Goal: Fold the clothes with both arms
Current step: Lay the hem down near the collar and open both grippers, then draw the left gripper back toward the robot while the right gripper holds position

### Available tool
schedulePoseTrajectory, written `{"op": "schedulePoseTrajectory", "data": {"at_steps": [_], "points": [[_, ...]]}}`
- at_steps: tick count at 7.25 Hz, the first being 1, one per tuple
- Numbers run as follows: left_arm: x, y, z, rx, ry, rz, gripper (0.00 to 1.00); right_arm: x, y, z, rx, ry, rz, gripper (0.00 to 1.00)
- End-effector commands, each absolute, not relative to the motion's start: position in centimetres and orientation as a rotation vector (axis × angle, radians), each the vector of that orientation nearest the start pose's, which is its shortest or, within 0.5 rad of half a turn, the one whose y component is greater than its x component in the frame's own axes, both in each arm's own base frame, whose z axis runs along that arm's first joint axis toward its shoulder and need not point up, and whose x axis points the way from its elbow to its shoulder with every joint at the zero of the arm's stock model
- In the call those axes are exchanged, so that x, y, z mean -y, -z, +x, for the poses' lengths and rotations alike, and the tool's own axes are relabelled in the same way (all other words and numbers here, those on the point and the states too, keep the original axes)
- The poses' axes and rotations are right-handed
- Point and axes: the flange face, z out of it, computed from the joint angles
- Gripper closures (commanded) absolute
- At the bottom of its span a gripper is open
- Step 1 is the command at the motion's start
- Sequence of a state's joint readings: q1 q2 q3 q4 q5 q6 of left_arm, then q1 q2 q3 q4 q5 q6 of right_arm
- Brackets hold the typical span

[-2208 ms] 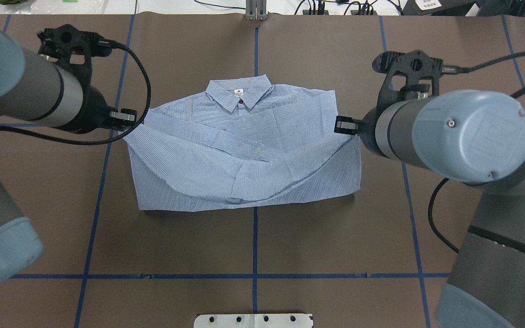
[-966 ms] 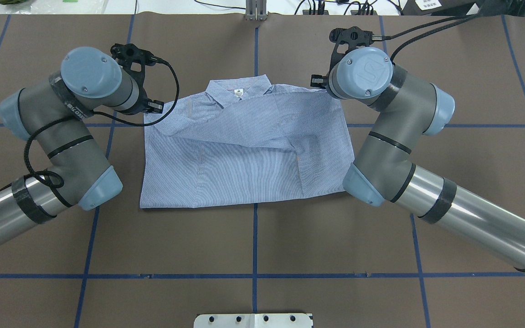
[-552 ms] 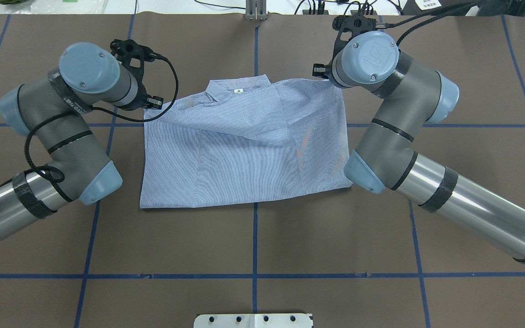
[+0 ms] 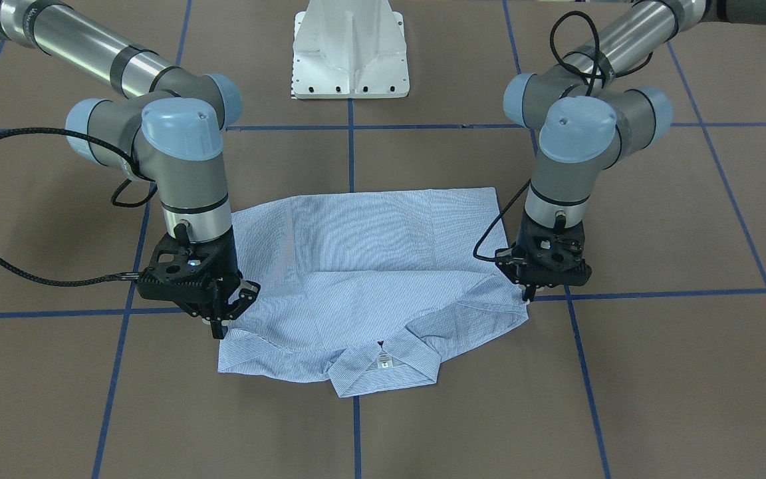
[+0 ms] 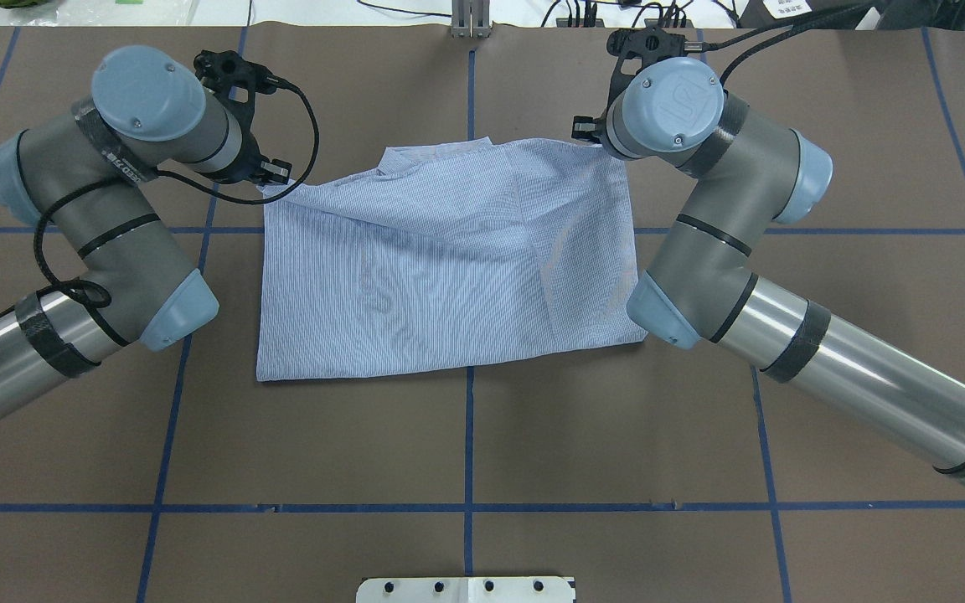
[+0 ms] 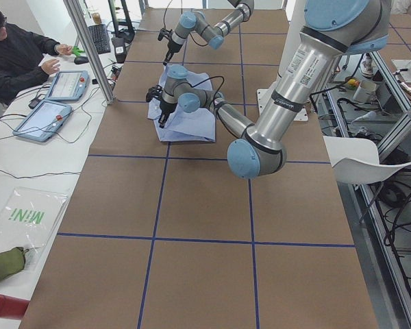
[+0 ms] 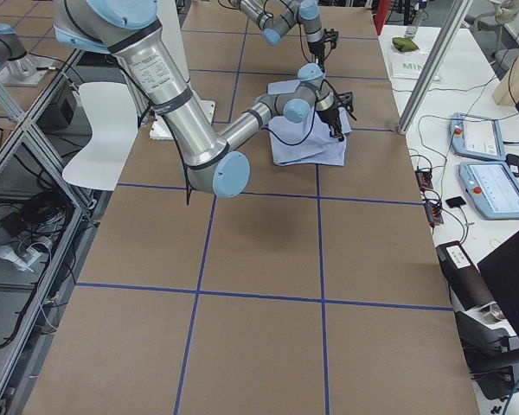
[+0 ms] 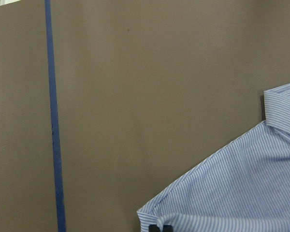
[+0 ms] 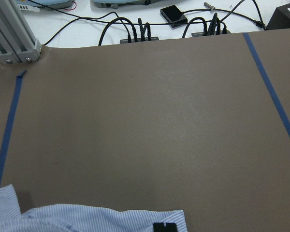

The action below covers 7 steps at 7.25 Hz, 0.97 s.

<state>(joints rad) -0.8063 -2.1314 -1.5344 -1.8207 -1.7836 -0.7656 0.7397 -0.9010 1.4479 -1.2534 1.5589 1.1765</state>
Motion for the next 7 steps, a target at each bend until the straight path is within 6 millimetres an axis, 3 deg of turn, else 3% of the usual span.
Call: {"op": "schedulePoseTrajectory", "data": {"at_steps": [1, 2, 3, 5, 6, 7], "points": [[59.0, -33.0, 40.7, -0.674, -0.09, 0.414, 0.01, 60.6, -28.9, -45.5, 0.731, -0.328, 0.484, 0.35], [59.0, -32.3, 39.9, -0.677, -0.126, 0.444, 0.0, 61.3, -27.1, -45.0, 0.749, -0.312, 0.498, 0.0], [58.3, -31.1, 38.4, -0.702, -0.173, 0.476, 0.0, 62.0, -26.7, -43.4, 0.796, -0.29, 0.435, 0.0], [54.5, -31.5, 36.2, -0.783, -0.182, 0.433, 0.0, 61.0, -27.1, -42.4, 0.824, -0.246, 0.419, 0.0], [52.3, -32.6, 36.0, -0.8, -0.13, 0.394, 0.0, 60.6, -27.3, -42.1, 0.826, -0.248, 0.422, 0.0], [49.4, -34.3, 37.5, -0.82, -0.126, 0.354, 0.0, 60.4, -27.4, -41.9, 0.828, -0.249, 0.422, 0.0]]}}
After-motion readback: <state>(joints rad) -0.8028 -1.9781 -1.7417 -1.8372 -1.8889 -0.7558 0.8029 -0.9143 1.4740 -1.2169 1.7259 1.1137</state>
